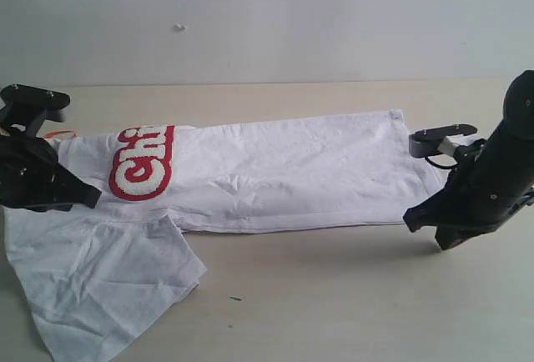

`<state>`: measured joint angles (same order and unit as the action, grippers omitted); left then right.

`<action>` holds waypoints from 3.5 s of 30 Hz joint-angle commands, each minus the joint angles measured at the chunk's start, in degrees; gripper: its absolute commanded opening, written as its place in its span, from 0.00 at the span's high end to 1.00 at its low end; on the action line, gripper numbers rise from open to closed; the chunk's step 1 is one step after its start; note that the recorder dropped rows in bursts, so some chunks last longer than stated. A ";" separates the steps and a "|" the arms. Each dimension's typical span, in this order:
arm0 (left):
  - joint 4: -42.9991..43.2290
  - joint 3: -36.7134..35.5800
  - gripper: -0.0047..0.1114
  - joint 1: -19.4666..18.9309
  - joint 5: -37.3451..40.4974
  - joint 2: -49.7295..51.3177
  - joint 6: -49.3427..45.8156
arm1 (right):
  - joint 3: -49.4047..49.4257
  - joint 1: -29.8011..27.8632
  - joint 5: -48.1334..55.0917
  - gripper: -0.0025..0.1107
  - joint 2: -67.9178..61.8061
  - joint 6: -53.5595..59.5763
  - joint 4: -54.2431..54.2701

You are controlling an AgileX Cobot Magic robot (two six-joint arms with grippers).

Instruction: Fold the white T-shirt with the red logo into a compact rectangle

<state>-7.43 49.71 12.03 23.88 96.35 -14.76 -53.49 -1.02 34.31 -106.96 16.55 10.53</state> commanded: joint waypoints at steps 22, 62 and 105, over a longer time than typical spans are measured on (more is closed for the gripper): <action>-1.14 1.08 0.96 -0.11 -2.61 7.40 -1.45 | -8.69 0.05 -6.27 0.98 -6.02 -0.29 1.32; -11.09 1.53 0.89 16.38 23.50 3.55 -14.90 | -7.59 0.05 -11.67 0.98 -0.74 -1.57 2.74; 11.39 5.74 0.96 23.32 29.63 2.41 -8.75 | -7.59 0.05 -9.41 0.98 -0.74 -1.24 3.43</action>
<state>2.61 54.15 35.22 48.58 101.28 -20.58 -60.67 -1.02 25.21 -107.67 14.93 13.72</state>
